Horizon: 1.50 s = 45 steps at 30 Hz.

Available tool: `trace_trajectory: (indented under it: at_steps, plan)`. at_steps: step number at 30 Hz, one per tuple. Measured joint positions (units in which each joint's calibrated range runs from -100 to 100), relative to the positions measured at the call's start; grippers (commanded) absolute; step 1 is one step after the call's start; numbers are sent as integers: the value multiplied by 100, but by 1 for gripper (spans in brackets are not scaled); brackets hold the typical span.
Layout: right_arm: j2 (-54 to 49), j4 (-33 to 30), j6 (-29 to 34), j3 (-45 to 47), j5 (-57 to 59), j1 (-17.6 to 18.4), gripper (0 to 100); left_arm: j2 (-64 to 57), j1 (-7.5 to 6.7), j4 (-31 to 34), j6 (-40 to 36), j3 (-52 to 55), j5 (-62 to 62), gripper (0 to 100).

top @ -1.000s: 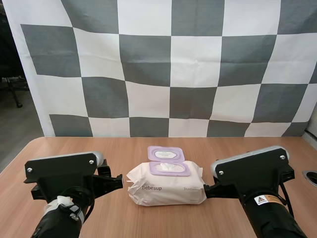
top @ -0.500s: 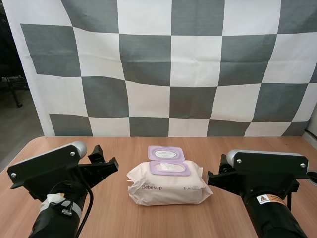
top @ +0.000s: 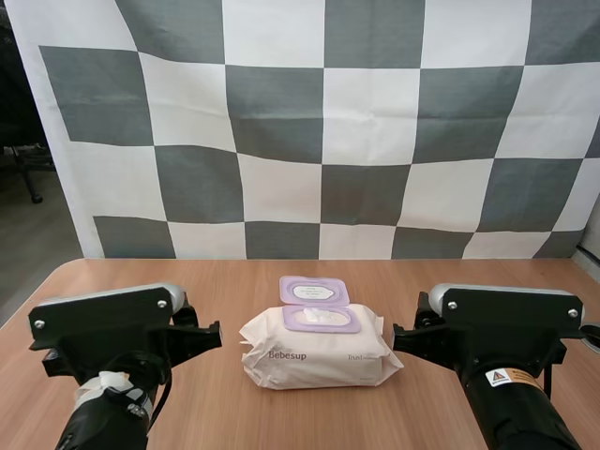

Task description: Open the wet wipes lid

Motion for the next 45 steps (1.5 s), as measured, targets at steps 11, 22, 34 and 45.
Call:
trace_trajectory:
  at_steps: [11,22,34,45]
  plan:
    - [0,0,0,0,0,0,100,-314,0,1862,46,0,934,100]
    - [0,0,0,0,0,0,100,-526,0,2489,-1302,0,164,100]
    - [0,0,0,0,0,0,100,-526,0,2269,-2781,0,924,0]
    - [0,0,0,0,0,0,100,-526,0,1284,-1677,0,978,0]
